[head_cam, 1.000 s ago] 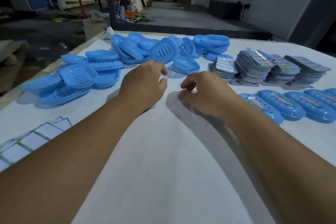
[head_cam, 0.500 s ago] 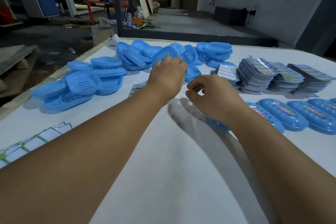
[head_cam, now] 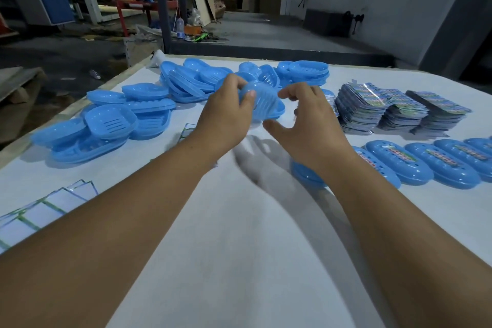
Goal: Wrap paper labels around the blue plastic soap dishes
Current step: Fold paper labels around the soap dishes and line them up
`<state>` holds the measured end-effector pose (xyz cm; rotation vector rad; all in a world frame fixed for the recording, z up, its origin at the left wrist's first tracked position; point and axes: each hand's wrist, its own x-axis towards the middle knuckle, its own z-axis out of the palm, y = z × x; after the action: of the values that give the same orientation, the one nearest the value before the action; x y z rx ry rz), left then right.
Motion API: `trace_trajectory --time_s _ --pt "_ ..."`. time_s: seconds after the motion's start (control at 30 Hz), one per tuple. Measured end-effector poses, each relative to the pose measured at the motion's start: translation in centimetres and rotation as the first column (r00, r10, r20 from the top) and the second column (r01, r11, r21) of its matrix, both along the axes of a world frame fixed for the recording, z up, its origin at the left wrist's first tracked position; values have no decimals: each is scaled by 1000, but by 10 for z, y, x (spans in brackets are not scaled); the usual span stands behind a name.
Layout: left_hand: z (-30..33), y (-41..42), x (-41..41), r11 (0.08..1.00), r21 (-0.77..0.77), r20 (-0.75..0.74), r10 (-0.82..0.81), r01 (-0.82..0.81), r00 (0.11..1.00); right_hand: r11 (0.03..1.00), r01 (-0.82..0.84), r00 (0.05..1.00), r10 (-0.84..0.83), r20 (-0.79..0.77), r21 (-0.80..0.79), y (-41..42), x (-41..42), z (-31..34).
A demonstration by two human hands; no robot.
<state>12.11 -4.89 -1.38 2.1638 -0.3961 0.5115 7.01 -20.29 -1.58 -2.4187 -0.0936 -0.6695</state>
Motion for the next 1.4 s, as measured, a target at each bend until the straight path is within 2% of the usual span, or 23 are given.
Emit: trace_trajectory --time_s 0.07,0.13,0.23,0.4,0.5,0.57,0.6,0.63,0.7,0.77,0.83,0.9,1.03,1.13,1.23,1.4 --pt "1 5 -2 976 -216 -171 -13 -25 985 999 -35 999 35 -4 6 1 -2 1" --pt "0 8 -6 908 -416 -324 -94 -53 941 996 -86 996 86 -29 -4 3 -3 0" --pt "-3 13 -12 789 -607 -451 -252 -88 856 991 -109 993 105 -53 -75 4 0 -1" --pt "-5 23 -15 682 -707 -541 -355 -184 763 979 -123 988 106 -109 -163 2 2 -4" --pt "-3 27 -16 683 -707 -549 -365 -185 751 974 -151 980 125 -154 -168 1 1 -3" --pt "0 30 -18 718 -676 -546 -335 -166 768 972 -161 976 131 -177 -169 0 1 -2" --pt "0 32 -19 770 -621 -537 -282 -146 795 972 -166 974 134 -185 -168 0 0 -2" --pt "0 35 -19 853 -508 -510 -184 -122 840 971 -173 971 139 -196 -167 0 0 -2" --pt "-2 41 -19 983 -164 -350 20 -83 936 964 -201 959 158 -233 -175 0 -2 -3" --pt "-4 44 -21 994 107 -210 22 1 977 952 -227 949 168 -266 -207 0 -3 -5" --pt "-6 42 -24 968 223 -216 -66 115 974 941 -239 943 166 -289 -240 0 -2 -6" --pt "-10 40 -25 946 275 -244 -103 171 964 936 -252 933 167 -320 -246 0 -2 -6" --pt "-12 41 -24 937 271 -275 -146 222 950 955 -220 929 144 -340 -198 -7 -2 2" --pt "-13 40 -22 935 273 -268 -154 228 951 986 -23 980 -10 -198 -163 -29 12 8" --pt "-15 38 -21 936 273 -261 -149 221 954 950 195 961 -235 -148 -244 -48 27 9" --pt "-20 38 -17 935 280 -201 -163 216 966 906 222 910 -325 -257 -359 -62 38 2"
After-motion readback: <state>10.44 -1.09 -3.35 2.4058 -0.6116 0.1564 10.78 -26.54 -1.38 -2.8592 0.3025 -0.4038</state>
